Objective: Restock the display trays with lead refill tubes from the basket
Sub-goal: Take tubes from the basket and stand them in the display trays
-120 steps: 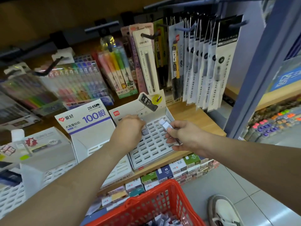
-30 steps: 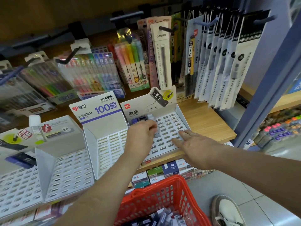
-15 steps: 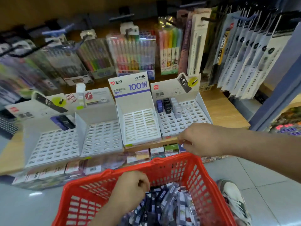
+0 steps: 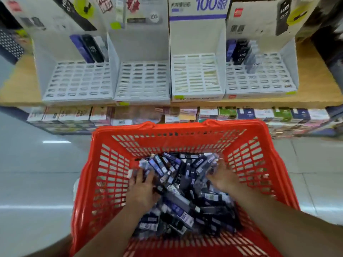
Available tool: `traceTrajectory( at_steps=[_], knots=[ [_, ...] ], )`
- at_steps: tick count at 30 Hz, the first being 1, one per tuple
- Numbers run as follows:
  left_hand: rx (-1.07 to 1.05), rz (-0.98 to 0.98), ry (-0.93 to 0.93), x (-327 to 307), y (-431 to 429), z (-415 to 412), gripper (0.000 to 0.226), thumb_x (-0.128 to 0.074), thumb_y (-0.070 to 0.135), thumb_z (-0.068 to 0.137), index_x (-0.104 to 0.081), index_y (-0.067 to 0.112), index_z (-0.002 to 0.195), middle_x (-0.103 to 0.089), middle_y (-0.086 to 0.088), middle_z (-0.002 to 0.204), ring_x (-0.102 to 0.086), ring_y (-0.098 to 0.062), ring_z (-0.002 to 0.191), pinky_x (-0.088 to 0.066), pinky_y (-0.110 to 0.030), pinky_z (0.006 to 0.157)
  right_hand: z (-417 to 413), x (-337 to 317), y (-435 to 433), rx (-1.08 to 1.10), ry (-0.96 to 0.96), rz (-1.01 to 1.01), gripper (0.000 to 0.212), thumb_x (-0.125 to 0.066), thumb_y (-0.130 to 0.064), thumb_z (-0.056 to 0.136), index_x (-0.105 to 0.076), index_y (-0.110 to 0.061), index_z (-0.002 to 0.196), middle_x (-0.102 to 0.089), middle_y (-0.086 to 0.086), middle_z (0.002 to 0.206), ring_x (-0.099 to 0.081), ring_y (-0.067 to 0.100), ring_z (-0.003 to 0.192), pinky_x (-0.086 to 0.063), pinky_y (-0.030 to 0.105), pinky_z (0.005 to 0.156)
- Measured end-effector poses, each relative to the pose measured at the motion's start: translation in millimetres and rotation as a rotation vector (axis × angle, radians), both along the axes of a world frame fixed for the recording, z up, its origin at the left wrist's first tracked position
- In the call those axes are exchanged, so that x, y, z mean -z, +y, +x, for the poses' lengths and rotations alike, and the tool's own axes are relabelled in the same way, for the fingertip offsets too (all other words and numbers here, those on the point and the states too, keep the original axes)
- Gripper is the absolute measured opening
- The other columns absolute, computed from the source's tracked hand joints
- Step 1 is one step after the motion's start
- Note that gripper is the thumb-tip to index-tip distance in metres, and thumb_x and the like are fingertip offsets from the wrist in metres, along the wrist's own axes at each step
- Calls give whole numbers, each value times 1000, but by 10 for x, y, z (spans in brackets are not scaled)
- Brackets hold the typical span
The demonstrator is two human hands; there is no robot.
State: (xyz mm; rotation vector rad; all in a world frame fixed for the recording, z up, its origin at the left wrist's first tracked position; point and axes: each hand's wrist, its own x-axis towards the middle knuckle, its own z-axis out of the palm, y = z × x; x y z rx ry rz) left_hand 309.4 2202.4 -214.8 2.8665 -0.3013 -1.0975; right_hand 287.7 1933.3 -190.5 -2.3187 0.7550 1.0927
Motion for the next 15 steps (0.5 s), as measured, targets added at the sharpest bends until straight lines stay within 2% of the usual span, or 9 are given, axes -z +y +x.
traceTrajectory(
  at_steps=[1, 2, 4, 6, 11, 13, 15],
  knots=[
    [-28, 13, 32, 24, -1, -17, 90, -62, 56, 83, -5, 36, 149, 9, -6, 159, -1, -41, 143, -26, -52, 112, -43, 123, 26, 54, -3, -38, 90, -47, -56, 95, 3, -13, 156, -27, 19, 156, -50, 36, 127, -48, 41, 98],
    [-48, 18, 49, 47, -9, -37, 91, -63, 57, 81, -3, 41, 147, 13, -4, 158, -2, -43, 142, -30, -54, 110, -74, 205, 77, 111, -5, -60, 95, -48, -61, 93, 9, -16, 155, -5, 17, 163, -35, 39, 139, -40, 44, 108],
    [-28, 37, 50, 39, -51, -63, 89, -67, 56, 78, -7, 45, 144, 10, -3, 157, -9, -44, 138, -38, -55, 104, -109, 277, 215, 140, -6, -99, 100, -49, -67, 89, 13, -23, 154, 13, 16, 162, -11, 43, 147, -28, 52, 116],
    [-3, 46, 22, 2, -89, -67, 88, -72, 53, 76, -13, 45, 141, 2, -5, 154, -18, -43, 135, -43, -53, 99, -116, 271, 325, 120, -35, -150, 98, -51, -70, 86, 8, -30, 154, 10, 18, 161, -7, 46, 145, -30, 58, 112],
    [-57, -45, -56, 19, -72, -25, 58, -70, 44, 81, -39, 41, 130, -28, -10, 138, -46, -39, 115, -50, -46, 91, -185, 335, 261, 190, -139, -196, 76, -62, -64, 82, -22, -34, 139, -22, 15, 145, -35, 44, 129, -47, 54, 97],
    [-68, -97, -83, 7, -55, -20, 43, -63, 40, 87, -47, 41, 127, -37, -10, 137, -59, -33, 102, -54, -41, 85, -208, 355, 267, 259, -202, -209, 63, -64, -56, 85, -29, -32, 131, -30, 17, 136, -51, 42, 112, -53, 49, 87],
    [-34, -129, -138, -45, -40, 5, 31, -57, 35, 93, -52, 42, 123, -53, -4, 127, -65, -25, 91, -55, -35, 76, -225, 356, 290, 347, -301, -175, 53, -67, -41, 89, -34, -27, 128, -43, 19, 126, -61, 38, 90, -57, 42, 73]
  ],
)
